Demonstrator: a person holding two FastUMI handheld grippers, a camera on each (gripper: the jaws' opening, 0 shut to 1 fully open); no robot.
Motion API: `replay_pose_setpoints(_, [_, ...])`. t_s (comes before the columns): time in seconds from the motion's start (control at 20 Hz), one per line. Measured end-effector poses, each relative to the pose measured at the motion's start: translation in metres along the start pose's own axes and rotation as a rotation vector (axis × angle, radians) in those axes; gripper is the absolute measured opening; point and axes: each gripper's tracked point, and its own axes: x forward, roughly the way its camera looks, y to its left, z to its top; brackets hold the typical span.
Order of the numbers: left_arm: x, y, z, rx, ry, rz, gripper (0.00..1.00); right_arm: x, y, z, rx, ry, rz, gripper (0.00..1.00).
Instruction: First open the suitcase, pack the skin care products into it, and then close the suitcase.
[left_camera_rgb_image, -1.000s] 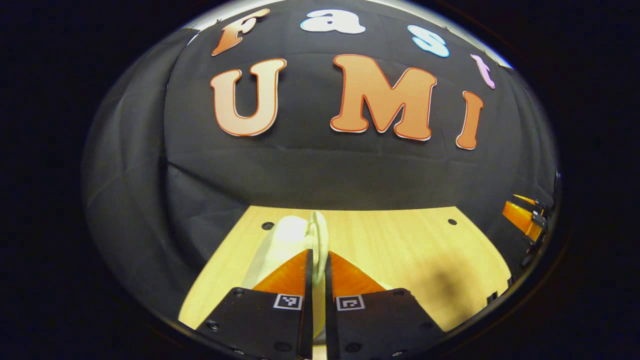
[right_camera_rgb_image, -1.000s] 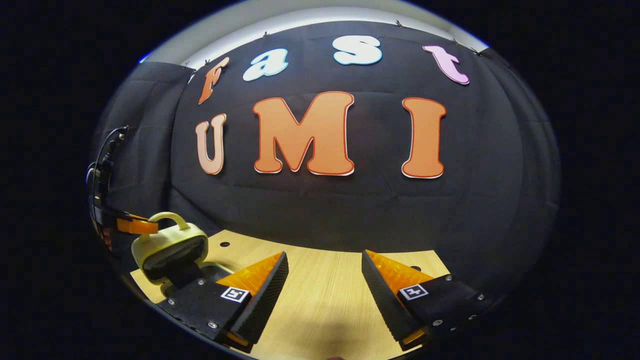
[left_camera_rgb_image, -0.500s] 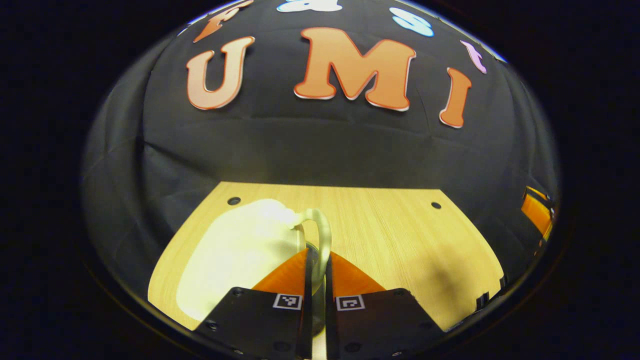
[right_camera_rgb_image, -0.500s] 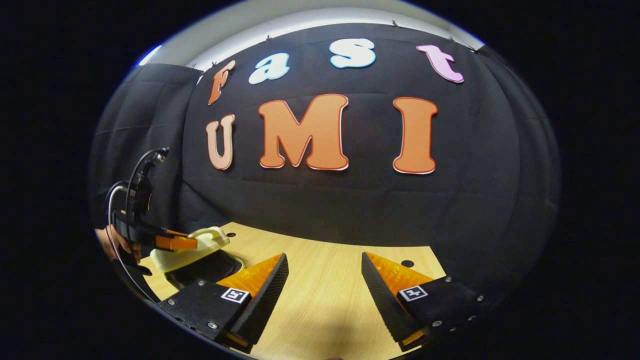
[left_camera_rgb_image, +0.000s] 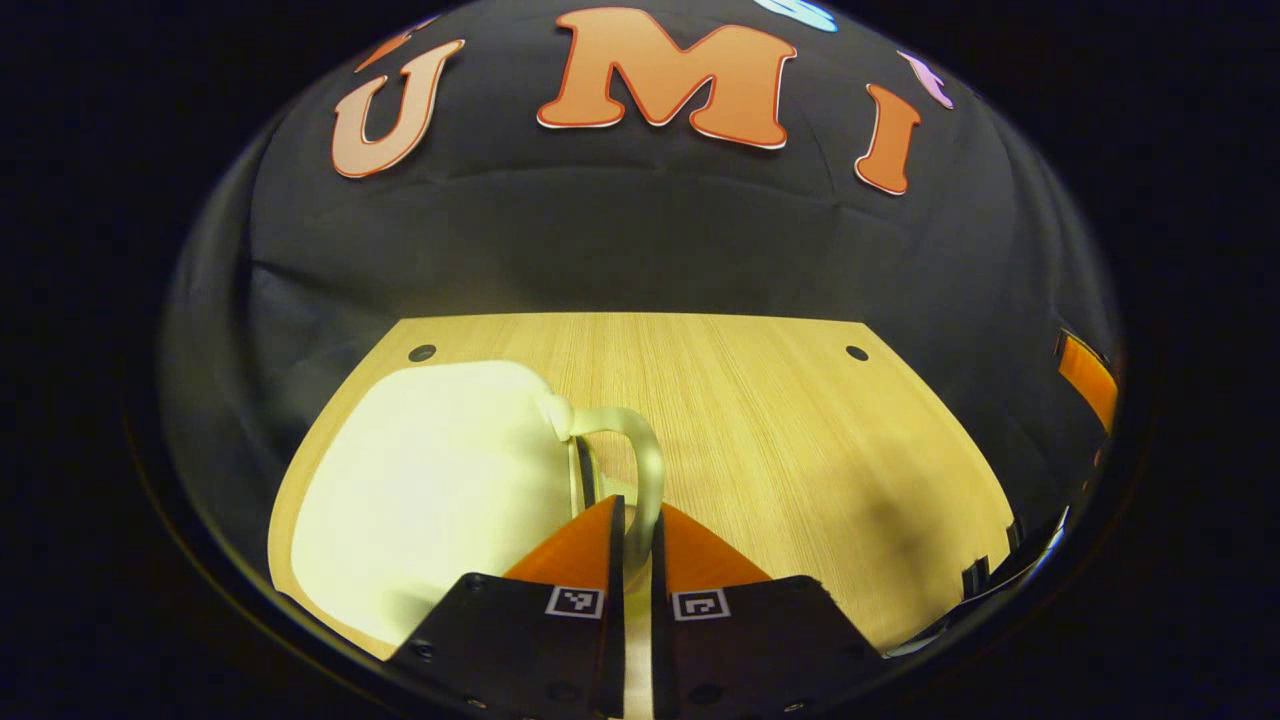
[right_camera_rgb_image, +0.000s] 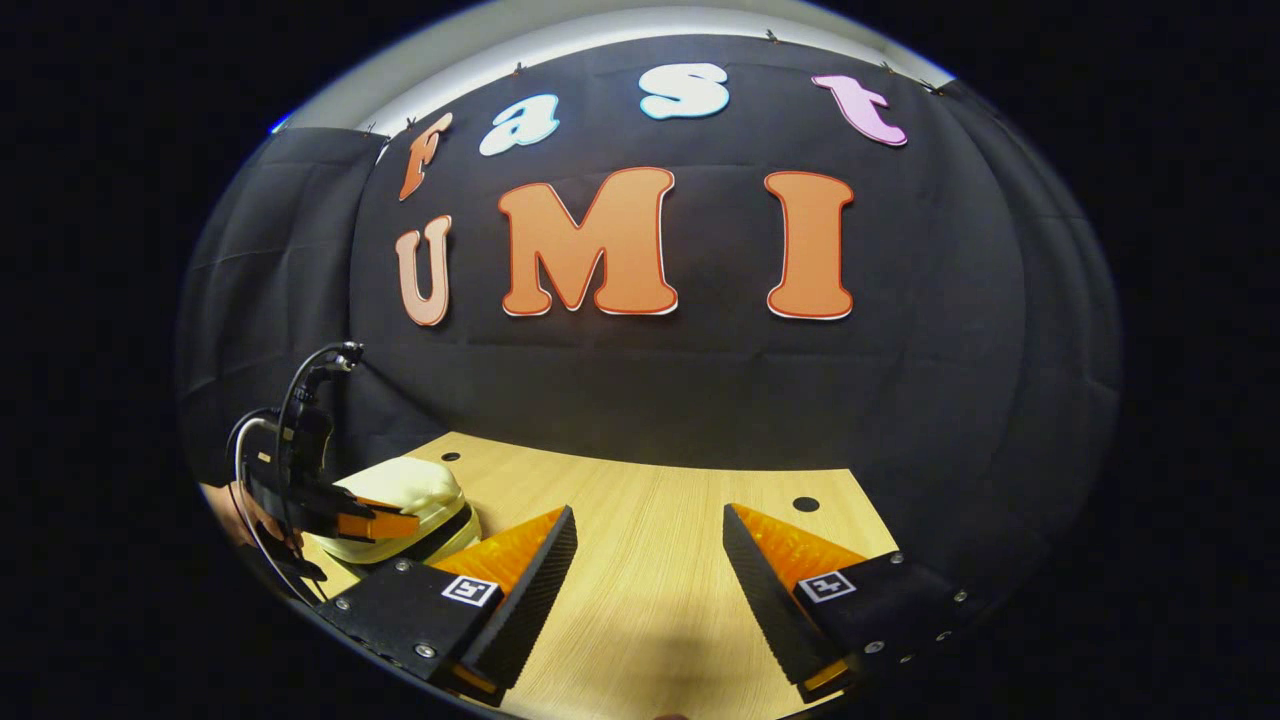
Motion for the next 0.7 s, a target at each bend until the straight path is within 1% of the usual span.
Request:
replay_pose_setpoints(0.05, [0.002, -0.001, -0.004, 0.012, 0.006, 0.008, 0.11, 0.002, 0.002, -0.001, 0.003, 0.008, 0.007, 0.93])
replay_pose_setpoints(0.25, [0.009, -0.007, -0.019, -0.002, 0.032, 0.037, 0.11, 0.005, 0.005, -0.008, 0.016, 0.033, 0.023, 0.93])
replay_pose_setpoints(0.3, [0.012, -0.006, -0.025, -0.003, 0.045, 0.045, 0.16, 0.005, 0.006, -0.010, 0.017, 0.037, 0.026, 0.94])
replay_pose_setpoints(0.35, [0.011, -0.010, -0.030, -0.012, 0.056, 0.035, 0.16, 0.005, 0.005, -0.010, 0.015, 0.036, 0.026, 0.93])
replay_pose_setpoints(0.4, [0.012, -0.015, -0.034, -0.030, 0.069, 0.027, 0.28, 0.005, 0.005, -0.010, 0.013, 0.034, 0.028, 0.94])
replay_pose_setpoints(0.45, [0.011, -0.018, -0.033, -0.043, 0.066, 0.027, 0.35, 0.005, 0.004, -0.009, 0.011, 0.030, 0.026, 0.94])
replay_pose_setpoints(0.5, [0.011, -0.018, -0.029, -0.049, 0.048, 0.036, 0.43, 0.005, 0.004, -0.007, 0.011, 0.026, 0.029, 0.93])
replay_pose_setpoints(0.55, [0.007, -0.019, -0.024, -0.048, 0.022, 0.032, 0.47, 0.006, 0.005, -0.008, 0.014, 0.032, 0.033, 0.94])
replay_pose_setpoints(0.6, [0.003, -0.022, -0.018, -0.060, -0.004, 0.017, 0.61, 0.006, 0.006, -0.009, 0.018, 0.039, 0.035, 0.94])
replay_pose_setpoints(0.7, [-0.009, -0.024, -0.005, -0.085, -0.062, 0.014, 0.91, 0.005, 0.007, -0.003, 0.020, 0.027, 0.039, 0.93])
